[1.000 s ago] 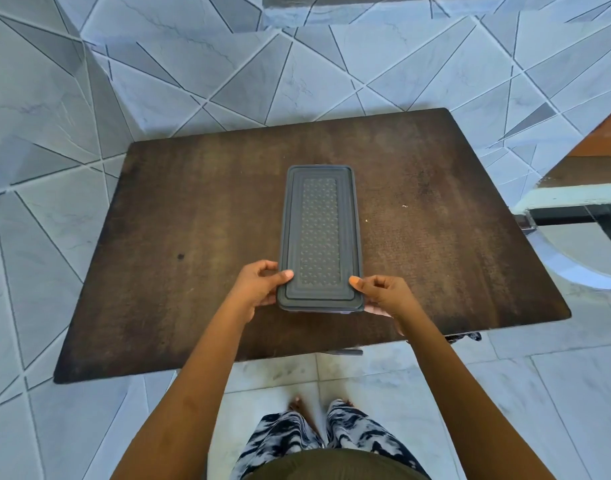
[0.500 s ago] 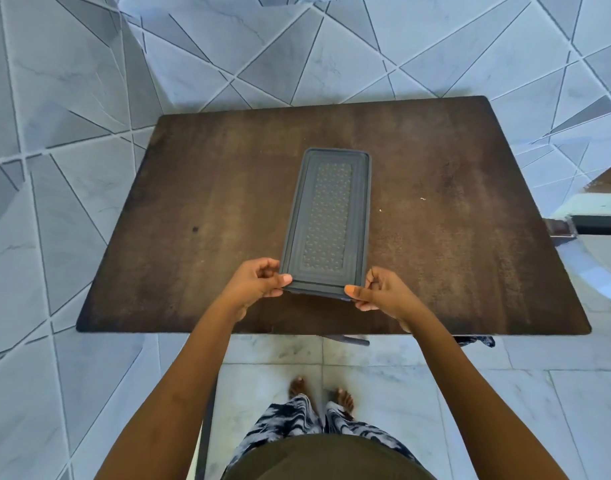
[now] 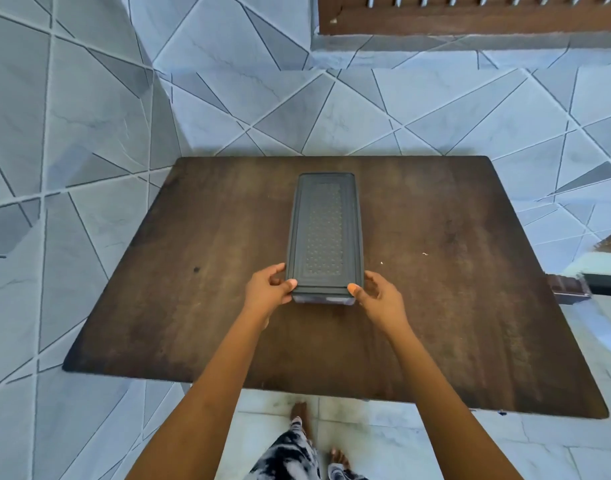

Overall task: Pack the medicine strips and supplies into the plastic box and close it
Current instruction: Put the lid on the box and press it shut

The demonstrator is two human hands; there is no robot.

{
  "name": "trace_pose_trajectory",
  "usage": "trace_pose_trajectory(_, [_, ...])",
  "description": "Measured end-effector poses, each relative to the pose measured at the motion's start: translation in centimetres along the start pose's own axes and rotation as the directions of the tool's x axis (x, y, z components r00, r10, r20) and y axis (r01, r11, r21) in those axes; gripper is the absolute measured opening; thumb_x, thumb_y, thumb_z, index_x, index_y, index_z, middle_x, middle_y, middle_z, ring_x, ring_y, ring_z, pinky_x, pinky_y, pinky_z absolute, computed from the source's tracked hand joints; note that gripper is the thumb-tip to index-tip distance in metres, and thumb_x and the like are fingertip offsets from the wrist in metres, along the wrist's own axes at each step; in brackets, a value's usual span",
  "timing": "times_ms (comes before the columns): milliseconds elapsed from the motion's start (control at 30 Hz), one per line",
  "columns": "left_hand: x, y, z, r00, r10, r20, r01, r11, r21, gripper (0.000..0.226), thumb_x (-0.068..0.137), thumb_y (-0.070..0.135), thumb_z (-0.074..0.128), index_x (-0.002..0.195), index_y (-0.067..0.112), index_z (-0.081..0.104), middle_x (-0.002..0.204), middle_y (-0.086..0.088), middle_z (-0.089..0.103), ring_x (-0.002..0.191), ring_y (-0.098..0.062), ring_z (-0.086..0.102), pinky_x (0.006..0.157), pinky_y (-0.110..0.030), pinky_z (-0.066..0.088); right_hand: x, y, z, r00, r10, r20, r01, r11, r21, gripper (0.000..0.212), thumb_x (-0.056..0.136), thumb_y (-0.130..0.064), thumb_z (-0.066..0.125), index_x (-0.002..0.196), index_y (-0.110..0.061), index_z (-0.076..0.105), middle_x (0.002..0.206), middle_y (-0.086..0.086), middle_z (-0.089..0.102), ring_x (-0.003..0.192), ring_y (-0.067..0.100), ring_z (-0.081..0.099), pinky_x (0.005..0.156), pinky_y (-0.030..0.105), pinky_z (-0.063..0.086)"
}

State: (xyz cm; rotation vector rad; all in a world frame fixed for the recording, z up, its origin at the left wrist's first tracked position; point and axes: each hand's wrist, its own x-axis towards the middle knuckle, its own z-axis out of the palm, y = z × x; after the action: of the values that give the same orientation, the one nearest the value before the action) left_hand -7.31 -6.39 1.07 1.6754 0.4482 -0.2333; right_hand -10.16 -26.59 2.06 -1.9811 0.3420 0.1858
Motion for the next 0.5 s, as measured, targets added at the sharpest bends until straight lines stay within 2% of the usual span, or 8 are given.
trace_pose_trajectory(100, [3.0, 1.2, 0.9, 1.000, 0.019, 0.006, -0.019, 1.000, -0.015, 0.051, 0.086, -0.002, 0.060, 0.135, 0.003, 0.046, 0.092, -0.009, 0.047, 0.092, -0.023, 0.053, 0.060, -0.016, 0.057, 2.6, -1.1, -0.3, 1.000, -0.007, -0.013, 0.007, 1.000, 0.010, 0.055, 0.086, -0.023, 0.063, 0.134, -0.004, 0.045, 0.136, 0.015, 0.054, 0.124, 0.026, 0.052, 0.104, 0.034, 0.041])
trace_pose_trajectory(267, [8.2, 3.3, 1.7, 0.999, 0.016, 0.044, -0.016, 1.000, -0.003, 0.055, 0.085, 0.000, 0.062, 0.137, 0.003, 0.044, 0.113, -0.020, 0.053, 0.098, -0.025, 0.056, 0.084, -0.033, 0.054, 7.0, -3.4, -0.4, 0.999, 0.034, -0.026, -0.033, 0.998, 0.054, 0.056, 0.086, -0.021, 0.063, 0.135, -0.002, 0.043, 0.134, 0.017, 0.054, 0.123, 0.026, 0.054, 0.103, 0.035, 0.043])
trace_pose_trajectory(400, [11.2, 4.3, 1.8, 0.998, 0.015, 0.062, -0.016, 1.000, 0.016, 0.053, 0.085, 0.000, 0.063, 0.136, 0.005, 0.047, 0.123, -0.025, 0.053, 0.097, -0.025, 0.057, 0.069, -0.024, 0.058, 9.7, -4.2, -0.2, 0.998, 0.058, -0.034, -0.055, 0.995, 0.079, 0.055, 0.087, -0.020, 0.063, 0.135, -0.001, 0.043, 0.133, 0.015, 0.056, 0.122, 0.025, 0.055, 0.096, 0.025, 0.043])
trace_pose_trajectory(500, [12.8, 4.8, 1.8, 0.998, 0.017, 0.067, -0.018, 1.000, 0.018, 0.053, 0.084, -0.001, 0.063, 0.134, 0.005, 0.047, 0.115, -0.021, 0.054, 0.096, -0.024, 0.057, 0.056, -0.014, 0.057, 10.9, -4.1, 0.1, 0.996, 0.081, -0.047, -0.074, 0.988, 0.132, 0.056, 0.086, -0.020, 0.064, 0.135, -0.002, 0.044, 0.132, 0.015, 0.057, 0.119, 0.024, 0.056, 0.095, 0.026, 0.046])
